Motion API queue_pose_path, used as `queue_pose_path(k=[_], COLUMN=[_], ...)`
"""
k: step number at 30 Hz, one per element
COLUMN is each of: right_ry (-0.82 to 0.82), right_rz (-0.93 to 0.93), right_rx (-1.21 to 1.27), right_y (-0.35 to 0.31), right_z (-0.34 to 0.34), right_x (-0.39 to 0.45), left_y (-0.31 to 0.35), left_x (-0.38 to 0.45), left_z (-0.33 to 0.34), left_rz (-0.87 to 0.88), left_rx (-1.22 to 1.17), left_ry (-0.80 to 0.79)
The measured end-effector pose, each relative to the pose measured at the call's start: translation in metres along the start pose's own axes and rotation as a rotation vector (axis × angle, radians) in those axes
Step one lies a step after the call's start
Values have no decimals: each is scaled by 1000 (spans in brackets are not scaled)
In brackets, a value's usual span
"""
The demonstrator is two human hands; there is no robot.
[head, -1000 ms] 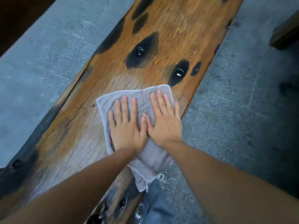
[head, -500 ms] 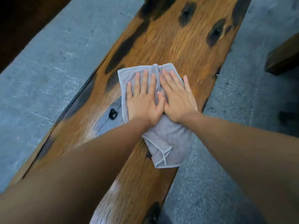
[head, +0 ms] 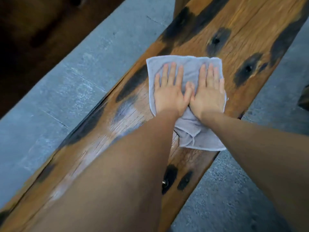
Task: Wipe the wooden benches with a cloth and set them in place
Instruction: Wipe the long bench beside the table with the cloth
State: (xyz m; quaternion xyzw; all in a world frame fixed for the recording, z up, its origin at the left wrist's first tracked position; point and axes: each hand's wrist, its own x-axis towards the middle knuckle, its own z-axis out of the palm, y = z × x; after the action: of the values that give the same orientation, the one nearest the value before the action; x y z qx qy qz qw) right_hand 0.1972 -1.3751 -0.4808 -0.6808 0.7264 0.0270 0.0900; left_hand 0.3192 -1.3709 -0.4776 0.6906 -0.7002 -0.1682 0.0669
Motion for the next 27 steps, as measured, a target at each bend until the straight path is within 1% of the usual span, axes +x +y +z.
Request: queue_pose_path(k=[2, 4, 6, 8, 10, 11, 12, 16, 19, 21, 23, 27], right_ry=[-28, -39, -63, -95, -111, -116, -117, -105, -81, -77, -59, -40], right_rz=[-44, -138, -287, -519, -731, -774, -767, -661, -704, -755, -826, -903], right_rx=[16, -1, 2, -3, -36, -38, -25, 36, 48, 28, 21, 14], right_y=[-28, -56, -83, -109, -128, -134, -139, -145, -140, -138, -138, -142], right_z=[5, 15, 25, 37, 47, 51, 52, 56, 59, 59, 54, 32], right_x=[-49, -110, -170, -219, -253, -265, -272, -283, -271, -255, -226, -128], left_y=[-29, -60, -90, -116, -135, -141, -145, -151, -159, -165, -166, -155], left_x=[-51, -119, -190, -257, -309, -327, -337, -345, -335, -322, -296, -207], left_z=[-5, -10, -11, -11, -6, -4, -3, -2, 0, -1, -4, -18], left_rz=[-67, -173, -328, -478, -571, -600, -611, -603, -543, -465, -417, -443], left_rx=[-35, -48, -58, -40, -6, -3, 5, 8, 35, 84, 102, 72], left_ry=[18, 51, 78, 88, 85, 85, 92, 57, 59, 58, 71, 107])
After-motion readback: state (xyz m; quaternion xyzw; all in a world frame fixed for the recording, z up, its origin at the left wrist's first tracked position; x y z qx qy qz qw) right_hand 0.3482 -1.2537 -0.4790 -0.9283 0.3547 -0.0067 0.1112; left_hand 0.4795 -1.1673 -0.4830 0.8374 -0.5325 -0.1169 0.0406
